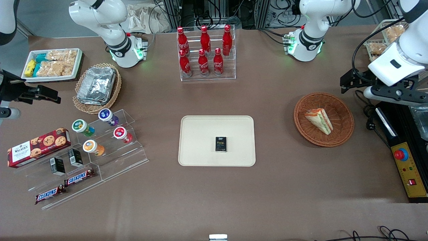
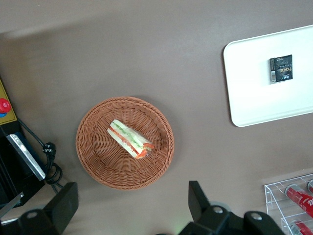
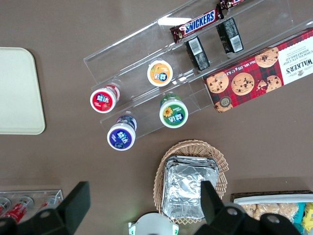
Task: Place sandwich from basket to tray
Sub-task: 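Lower the open left gripper over the sandwich in the wicker basket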
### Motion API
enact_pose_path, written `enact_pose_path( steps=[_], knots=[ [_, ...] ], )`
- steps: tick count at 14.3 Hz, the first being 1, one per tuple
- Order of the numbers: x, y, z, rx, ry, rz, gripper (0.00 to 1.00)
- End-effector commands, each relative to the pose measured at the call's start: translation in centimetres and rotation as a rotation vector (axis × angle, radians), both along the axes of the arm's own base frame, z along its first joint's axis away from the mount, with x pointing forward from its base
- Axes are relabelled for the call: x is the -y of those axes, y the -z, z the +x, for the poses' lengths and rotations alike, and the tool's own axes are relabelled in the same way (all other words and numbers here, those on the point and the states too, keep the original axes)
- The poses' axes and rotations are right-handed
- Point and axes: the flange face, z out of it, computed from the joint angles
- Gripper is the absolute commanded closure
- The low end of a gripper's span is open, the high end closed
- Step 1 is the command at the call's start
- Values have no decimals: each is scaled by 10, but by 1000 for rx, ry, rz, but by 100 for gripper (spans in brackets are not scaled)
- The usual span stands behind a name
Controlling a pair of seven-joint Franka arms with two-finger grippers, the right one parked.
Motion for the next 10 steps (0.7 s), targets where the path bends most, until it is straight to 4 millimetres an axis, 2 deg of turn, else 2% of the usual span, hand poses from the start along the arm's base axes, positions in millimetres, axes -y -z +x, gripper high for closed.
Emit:
enact_pose_path(
  steps=[1,4,5,7,8,10],
  knots=[
    [3,3,6,-31,24,10,0],
    [2,10,9,-46,10,13,0],
    [2,20,10,-64,-54,26,0],
    [2,48,8,-71,-238,52,0],
    [5,54,2,-36,-329,52,0],
    [6,93,-13,8,-537,56,0]
  ],
)
